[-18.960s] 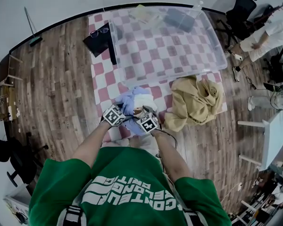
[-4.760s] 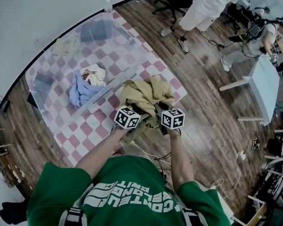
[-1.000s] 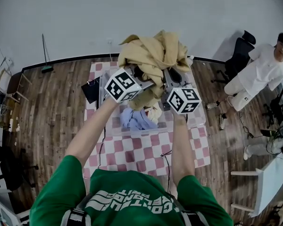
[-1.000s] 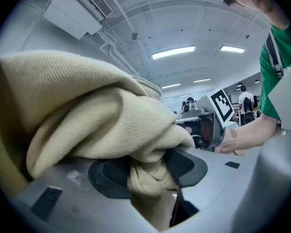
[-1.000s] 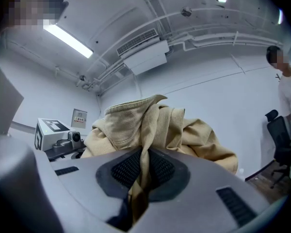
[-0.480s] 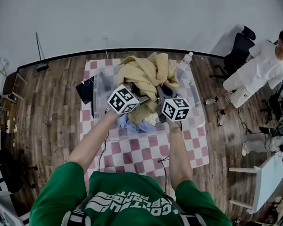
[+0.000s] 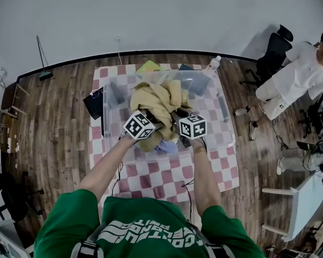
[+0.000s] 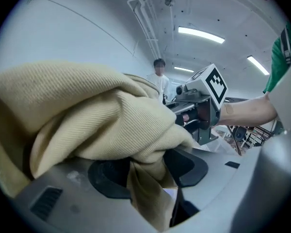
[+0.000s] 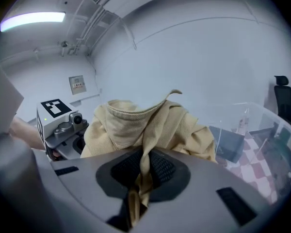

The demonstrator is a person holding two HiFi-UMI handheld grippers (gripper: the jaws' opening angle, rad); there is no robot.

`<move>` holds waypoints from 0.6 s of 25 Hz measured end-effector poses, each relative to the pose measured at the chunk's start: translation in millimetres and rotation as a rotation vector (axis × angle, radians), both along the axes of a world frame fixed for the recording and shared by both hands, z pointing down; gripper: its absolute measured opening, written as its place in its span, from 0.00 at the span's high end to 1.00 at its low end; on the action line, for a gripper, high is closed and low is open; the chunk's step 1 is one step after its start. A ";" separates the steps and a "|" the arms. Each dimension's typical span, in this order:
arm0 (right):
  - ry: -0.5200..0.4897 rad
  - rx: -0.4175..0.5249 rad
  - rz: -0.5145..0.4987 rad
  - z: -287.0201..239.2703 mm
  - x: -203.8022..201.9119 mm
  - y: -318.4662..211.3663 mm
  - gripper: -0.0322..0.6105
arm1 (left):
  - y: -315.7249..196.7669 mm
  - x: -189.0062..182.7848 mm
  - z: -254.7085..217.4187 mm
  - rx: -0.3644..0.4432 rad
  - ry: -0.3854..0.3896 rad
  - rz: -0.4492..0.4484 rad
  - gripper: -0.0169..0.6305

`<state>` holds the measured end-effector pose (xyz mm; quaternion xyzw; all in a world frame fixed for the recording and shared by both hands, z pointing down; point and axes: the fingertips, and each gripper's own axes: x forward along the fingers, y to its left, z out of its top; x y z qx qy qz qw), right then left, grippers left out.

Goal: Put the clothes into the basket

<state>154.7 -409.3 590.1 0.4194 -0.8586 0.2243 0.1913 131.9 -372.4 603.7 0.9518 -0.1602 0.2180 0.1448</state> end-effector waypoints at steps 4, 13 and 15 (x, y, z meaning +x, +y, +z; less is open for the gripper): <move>0.109 -0.110 -0.079 43.0 -2.7 6.1 0.91 | 6.8 -2.3 38.9 -0.068 -0.052 0.013 0.65; 0.187 -0.297 -0.127 106.3 -13.4 18.2 0.91 | 20.7 -12.5 101.3 -0.222 -0.112 -0.035 0.65; 0.218 -0.316 -0.143 117.3 -17.3 20.8 0.91 | 23.2 -16.6 112.1 -0.246 -0.126 -0.044 0.65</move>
